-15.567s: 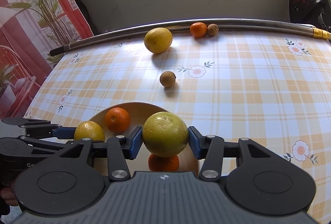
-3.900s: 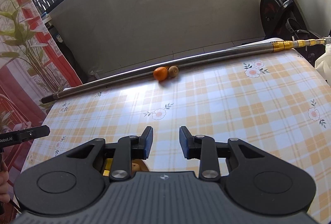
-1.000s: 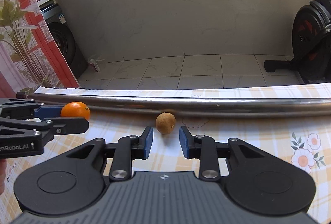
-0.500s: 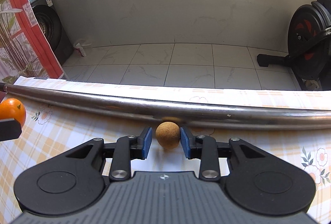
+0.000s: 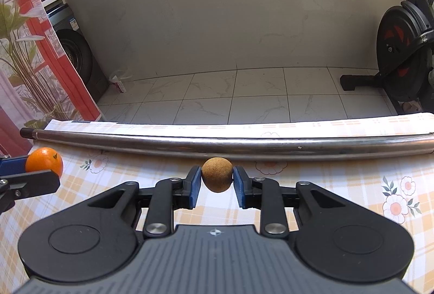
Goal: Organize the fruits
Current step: 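Carry the orange and kiwi over the plate with both tools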
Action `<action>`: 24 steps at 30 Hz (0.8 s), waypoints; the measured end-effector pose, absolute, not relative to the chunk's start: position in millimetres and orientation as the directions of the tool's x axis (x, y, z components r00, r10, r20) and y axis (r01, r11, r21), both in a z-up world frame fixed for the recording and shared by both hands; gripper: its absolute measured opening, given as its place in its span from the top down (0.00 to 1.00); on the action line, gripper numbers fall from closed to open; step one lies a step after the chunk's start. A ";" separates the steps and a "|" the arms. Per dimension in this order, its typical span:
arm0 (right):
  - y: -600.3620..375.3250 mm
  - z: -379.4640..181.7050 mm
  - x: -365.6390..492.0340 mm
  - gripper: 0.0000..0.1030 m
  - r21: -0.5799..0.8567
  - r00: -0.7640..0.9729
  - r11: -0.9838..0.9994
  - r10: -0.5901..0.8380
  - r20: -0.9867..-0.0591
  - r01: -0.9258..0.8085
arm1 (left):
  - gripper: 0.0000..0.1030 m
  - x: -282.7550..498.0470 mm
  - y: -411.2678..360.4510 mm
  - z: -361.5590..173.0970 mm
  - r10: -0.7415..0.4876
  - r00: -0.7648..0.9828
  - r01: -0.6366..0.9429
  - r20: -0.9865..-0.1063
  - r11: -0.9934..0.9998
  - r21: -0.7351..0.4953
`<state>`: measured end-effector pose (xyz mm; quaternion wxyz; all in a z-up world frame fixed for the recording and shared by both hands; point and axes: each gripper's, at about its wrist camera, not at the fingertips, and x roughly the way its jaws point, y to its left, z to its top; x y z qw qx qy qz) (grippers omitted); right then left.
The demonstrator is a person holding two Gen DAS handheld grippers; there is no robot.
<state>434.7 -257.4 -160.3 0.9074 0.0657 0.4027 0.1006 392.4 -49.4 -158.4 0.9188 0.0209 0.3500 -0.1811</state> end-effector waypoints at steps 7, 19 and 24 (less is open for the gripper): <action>-248.8 -119.2 400.3 0.72 0.201 0.697 0.969 0.246 -0.674 -0.147 | 0.62 366.4 -43.0 -132.1 -0.311 0.712 0.332 -0.630 0.939 -0.088; -235.4 -59.0 329.8 0.72 0.201 0.763 0.957 0.290 -0.577 -0.211 | 0.62 316.9 -27.8 -88.8 -0.295 0.760 0.304 -0.579 0.949 -0.085; -231.7 -37.7 299.8 0.72 0.213 0.782 0.948 0.315 -0.538 -0.235 | 0.62 298.5 -10.6 -70.7 -0.296 0.776 0.299 -0.556 0.950 -0.088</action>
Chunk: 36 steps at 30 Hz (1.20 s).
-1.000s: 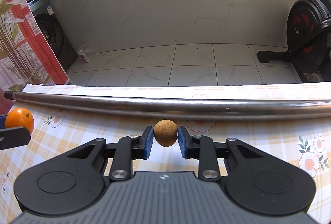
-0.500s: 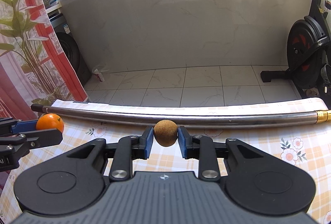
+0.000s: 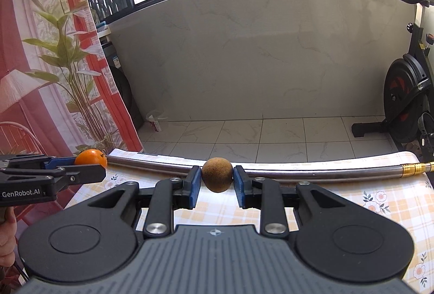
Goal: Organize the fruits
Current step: 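Carry the orange and kiwi over the plate with both tools, then lower the orange with the left tool while the right tool lowers the kiwi into the plate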
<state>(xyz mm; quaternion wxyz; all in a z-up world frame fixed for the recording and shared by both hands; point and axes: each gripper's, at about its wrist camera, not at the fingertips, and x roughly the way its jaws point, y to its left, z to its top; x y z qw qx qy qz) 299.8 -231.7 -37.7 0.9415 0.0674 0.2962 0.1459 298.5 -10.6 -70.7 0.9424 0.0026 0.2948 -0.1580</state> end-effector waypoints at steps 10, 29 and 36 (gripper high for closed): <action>-244.2 -35.2 248.8 0.72 0.290 0.778 0.932 0.343 -0.526 -0.216 | 0.62 261.7 16.1 -59.4 -0.284 0.773 0.304 -0.568 0.951 -0.063; -242.4 -148.3 192.7 0.72 0.278 0.599 0.948 0.314 -0.737 -0.155 | 0.62 237.0 -0.9 -187.4 -0.356 0.557 0.365 -0.750 0.916 -0.164; -237.7 -166.9 184.7 0.72 0.291 0.555 0.944 0.328 -0.764 -0.157 | 0.62 233.3 -16.5 -218.9 -0.356 0.511 0.371 -0.783 0.912 -0.172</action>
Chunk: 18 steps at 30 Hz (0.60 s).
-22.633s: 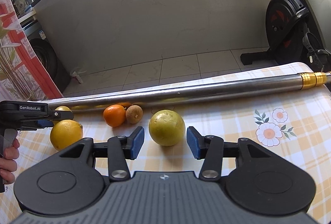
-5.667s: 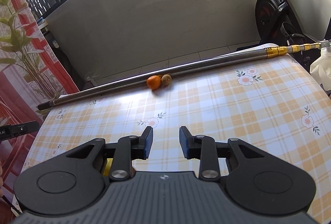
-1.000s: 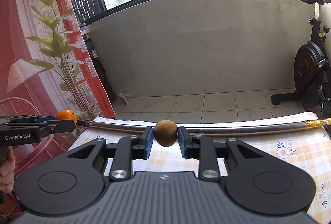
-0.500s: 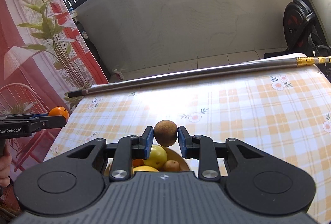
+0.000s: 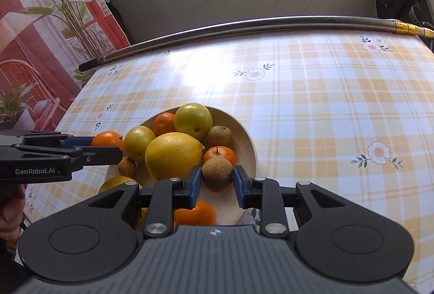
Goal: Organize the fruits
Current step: 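Lower the orange with the left tool while the right tool lowers the kiwi into the plate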
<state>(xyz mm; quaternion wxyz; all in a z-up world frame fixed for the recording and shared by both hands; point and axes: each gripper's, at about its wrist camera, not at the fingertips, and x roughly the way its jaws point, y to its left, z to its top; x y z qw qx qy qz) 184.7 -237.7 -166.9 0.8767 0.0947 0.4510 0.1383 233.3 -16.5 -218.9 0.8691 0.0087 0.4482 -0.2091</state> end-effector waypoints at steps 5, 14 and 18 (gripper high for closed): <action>-235.9 -172.0 185.5 0.72 0.288 0.537 0.944 0.328 -0.777 -0.160 | 0.62 236.3 -22.3 -228.2 -0.345 0.489 0.369 -0.801 0.914 -0.169; -233.6 -178.6 188.9 0.72 0.288 0.517 0.944 0.329 -0.790 -0.161 | 0.62 234.0 -29.3 -231.3 -0.348 0.477 0.396 -0.807 0.905 -0.156; -234.2 -180.1 190.4 0.72 0.288 0.512 0.944 0.328 -0.793 -0.160 | 0.62 234.6 -29.5 -233.7 -0.347 0.471 0.389 -0.811 0.907 -0.162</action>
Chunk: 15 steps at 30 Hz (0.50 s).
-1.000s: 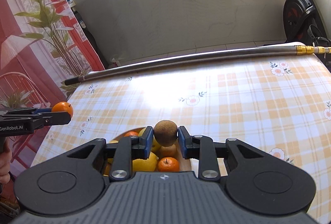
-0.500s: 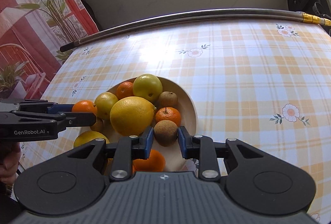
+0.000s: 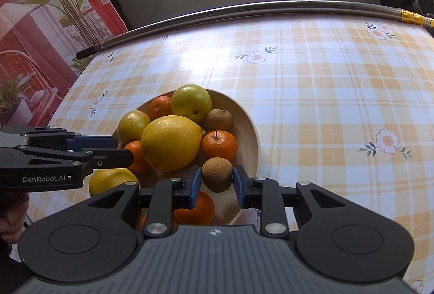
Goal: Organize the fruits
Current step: 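Lower the orange with the left tool while the right tool lowers the kiwi into the plate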
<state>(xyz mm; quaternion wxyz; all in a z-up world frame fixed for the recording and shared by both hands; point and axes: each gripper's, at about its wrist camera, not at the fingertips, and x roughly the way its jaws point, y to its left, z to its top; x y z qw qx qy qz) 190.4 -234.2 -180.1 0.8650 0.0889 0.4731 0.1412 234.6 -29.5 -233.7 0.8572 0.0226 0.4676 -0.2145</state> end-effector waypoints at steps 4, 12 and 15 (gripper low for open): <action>-234.5 -181.0 191.7 0.72 0.289 0.510 0.944 0.328 -0.795 -0.157 | 0.62 234.1 -29.4 -232.4 -0.339 0.480 0.386 -0.809 0.910 -0.153; -234.4 -183.0 192.2 0.72 0.290 0.506 0.944 0.329 -0.797 -0.157 | 0.62 230.7 -28.3 -223.6 -0.333 0.517 0.386 -0.788 0.913 -0.133; -234.4 -183.1 192.9 0.72 0.290 0.505 0.944 0.330 -0.798 -0.158 | 0.62 230.0 -26.3 -221.6 -0.333 0.525 0.380 -0.783 0.915 -0.135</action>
